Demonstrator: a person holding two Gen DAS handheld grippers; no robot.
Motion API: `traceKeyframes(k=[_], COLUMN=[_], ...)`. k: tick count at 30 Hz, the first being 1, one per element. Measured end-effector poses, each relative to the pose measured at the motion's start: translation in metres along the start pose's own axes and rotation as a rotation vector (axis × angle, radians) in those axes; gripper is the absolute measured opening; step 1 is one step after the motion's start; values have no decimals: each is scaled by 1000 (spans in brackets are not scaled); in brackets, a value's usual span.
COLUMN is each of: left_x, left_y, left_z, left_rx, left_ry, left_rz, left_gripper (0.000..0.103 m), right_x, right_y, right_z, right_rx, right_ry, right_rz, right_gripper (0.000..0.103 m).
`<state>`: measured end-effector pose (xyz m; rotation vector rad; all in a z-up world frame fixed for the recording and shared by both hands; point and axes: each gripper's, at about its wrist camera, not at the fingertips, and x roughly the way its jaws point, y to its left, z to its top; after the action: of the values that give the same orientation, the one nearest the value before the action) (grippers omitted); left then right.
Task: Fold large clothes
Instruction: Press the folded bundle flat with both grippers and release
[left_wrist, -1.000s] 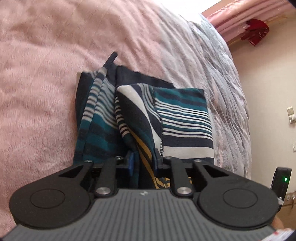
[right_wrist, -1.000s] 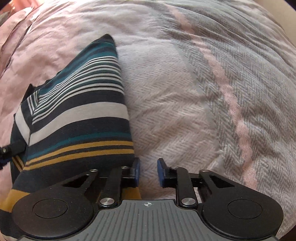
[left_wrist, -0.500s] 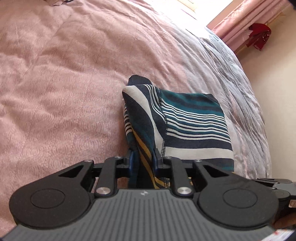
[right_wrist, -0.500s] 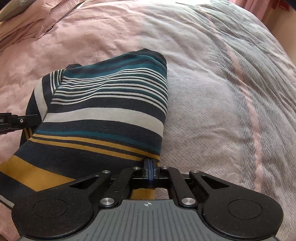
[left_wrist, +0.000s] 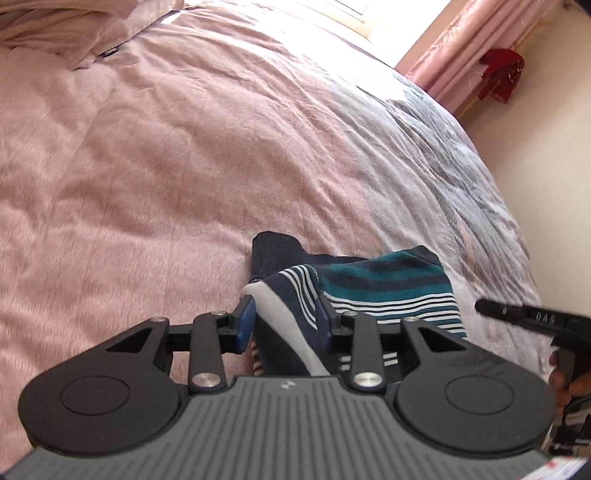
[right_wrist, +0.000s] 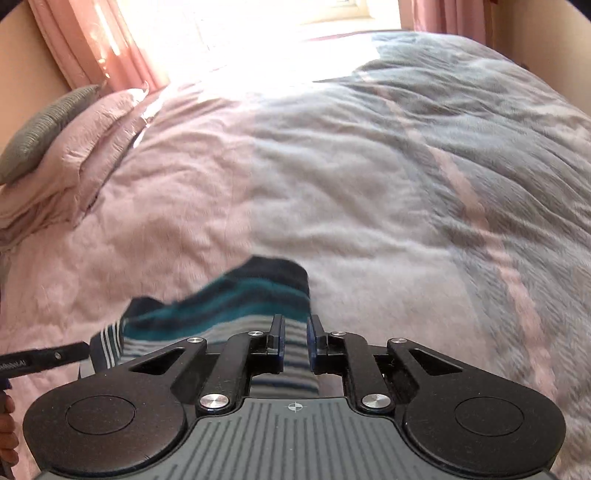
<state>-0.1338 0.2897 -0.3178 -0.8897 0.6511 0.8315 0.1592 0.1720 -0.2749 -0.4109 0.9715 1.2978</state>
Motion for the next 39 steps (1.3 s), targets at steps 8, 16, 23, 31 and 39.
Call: traceKeyframes(k=[8, 16, 23, 31, 39], left_x=[28, -109, -79, -62, -75], left_y=[-2, -50, -83, -62, -74], left_z=[1, -64, -148, -179, -183], left_rx=[26, 94, 217, 117, -5], left_ry=[46, 12, 63, 36, 115], left_rz=[131, 74, 172, 259, 352], left_gripper=[31, 30, 13, 12, 12], right_x=[25, -89, -96, -65, -48], right_y=[-4, -13, 14, 24, 33], right_z=[1, -80, -147, -179, -182], right_rx=[-61, -181, -369, -508, -495], right_ry=[97, 151, 168, 238, 353], right_rz=[31, 134, 250, 159, 98], right_gripper=[14, 26, 26, 26, 48])
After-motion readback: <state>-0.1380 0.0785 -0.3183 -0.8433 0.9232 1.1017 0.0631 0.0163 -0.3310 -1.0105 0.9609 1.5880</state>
